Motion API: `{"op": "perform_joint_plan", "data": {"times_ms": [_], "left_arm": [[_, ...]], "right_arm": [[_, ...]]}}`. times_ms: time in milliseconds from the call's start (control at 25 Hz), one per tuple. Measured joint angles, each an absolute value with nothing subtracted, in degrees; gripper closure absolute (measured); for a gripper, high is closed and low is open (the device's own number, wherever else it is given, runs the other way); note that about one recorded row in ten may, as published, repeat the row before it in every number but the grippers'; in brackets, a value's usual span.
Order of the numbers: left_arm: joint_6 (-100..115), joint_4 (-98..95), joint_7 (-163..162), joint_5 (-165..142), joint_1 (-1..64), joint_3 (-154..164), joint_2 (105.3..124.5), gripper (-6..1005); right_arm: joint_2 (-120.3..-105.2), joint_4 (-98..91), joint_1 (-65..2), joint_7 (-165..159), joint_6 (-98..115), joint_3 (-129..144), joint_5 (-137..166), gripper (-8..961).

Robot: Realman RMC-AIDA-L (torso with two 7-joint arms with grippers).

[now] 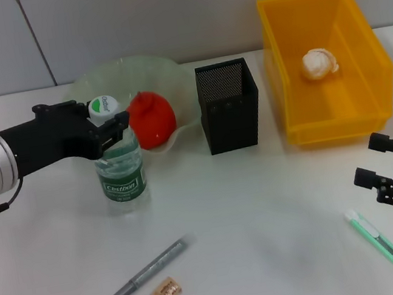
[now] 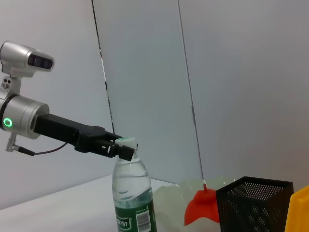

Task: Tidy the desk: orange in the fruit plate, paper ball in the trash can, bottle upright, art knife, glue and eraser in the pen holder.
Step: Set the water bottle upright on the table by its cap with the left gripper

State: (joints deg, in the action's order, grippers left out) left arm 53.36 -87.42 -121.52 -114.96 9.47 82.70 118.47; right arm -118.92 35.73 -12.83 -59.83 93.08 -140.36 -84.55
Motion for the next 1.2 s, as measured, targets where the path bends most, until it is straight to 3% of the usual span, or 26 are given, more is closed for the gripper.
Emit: {"op": "perform_joint_plan", "data": {"times_ms": [1200], "left_arm": [[54.18,-86.66,-121.86,-114.82,9.57,81.76,118.51,553]], "right_arm": [[-118.91,35.77,-12.92,-59.62,93.07,-140.32,-84.55,263]]}}
